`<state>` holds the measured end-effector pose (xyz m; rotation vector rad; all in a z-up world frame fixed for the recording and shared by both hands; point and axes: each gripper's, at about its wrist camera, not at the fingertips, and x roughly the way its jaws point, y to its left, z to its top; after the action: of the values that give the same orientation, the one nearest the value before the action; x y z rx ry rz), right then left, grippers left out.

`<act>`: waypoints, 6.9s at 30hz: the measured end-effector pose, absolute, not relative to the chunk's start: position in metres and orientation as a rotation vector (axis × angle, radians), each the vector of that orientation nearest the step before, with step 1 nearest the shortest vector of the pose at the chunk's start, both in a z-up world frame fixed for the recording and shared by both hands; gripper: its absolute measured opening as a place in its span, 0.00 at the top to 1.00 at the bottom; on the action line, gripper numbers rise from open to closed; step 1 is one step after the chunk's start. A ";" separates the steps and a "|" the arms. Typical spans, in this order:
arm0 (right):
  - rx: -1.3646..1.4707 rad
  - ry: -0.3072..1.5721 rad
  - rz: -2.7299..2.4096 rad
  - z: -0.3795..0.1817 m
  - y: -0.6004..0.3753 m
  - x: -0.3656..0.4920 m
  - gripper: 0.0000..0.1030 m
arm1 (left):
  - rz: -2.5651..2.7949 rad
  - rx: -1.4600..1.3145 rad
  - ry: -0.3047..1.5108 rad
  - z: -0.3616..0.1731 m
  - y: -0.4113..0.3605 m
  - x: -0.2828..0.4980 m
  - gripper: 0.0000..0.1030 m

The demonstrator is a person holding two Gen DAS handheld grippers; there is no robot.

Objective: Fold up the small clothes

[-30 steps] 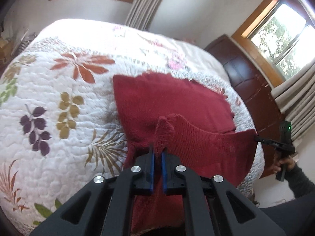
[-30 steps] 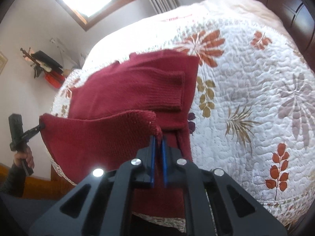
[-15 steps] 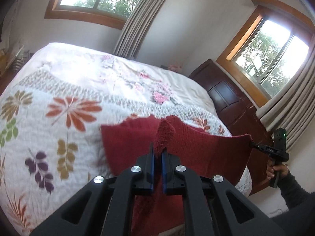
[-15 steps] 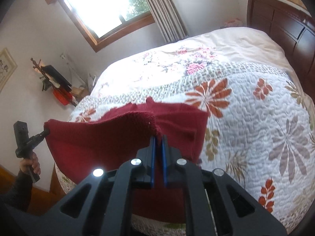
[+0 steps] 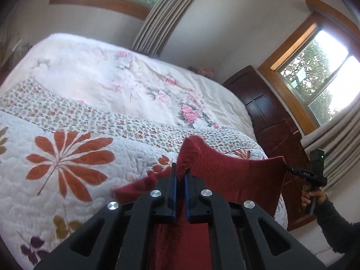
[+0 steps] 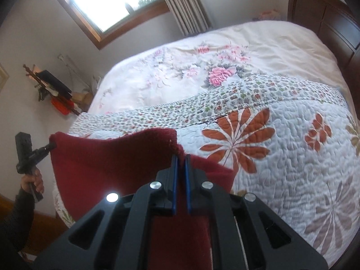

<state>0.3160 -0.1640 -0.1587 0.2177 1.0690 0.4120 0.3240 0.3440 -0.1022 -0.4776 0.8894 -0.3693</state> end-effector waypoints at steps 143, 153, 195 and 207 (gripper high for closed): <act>-1.156 0.673 0.378 -0.323 0.299 0.084 0.18 | -0.781 -1.092 1.484 -0.287 0.338 0.406 0.08; -1.001 0.761 0.423 -0.312 0.283 0.114 0.45 | -0.745 -1.131 1.545 -0.313 0.349 0.405 0.78; -0.467 0.792 0.355 -0.169 0.203 0.138 0.83 | -0.775 -0.957 1.440 -0.165 0.282 0.425 0.82; -0.368 0.756 0.290 -0.145 0.155 0.138 0.83 | -0.814 -0.844 1.450 -0.127 0.222 0.437 0.82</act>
<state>0.1377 0.1545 -0.1445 -0.3682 0.7559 0.2897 0.4366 0.2215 -0.1265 -0.8444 1.4498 -0.8136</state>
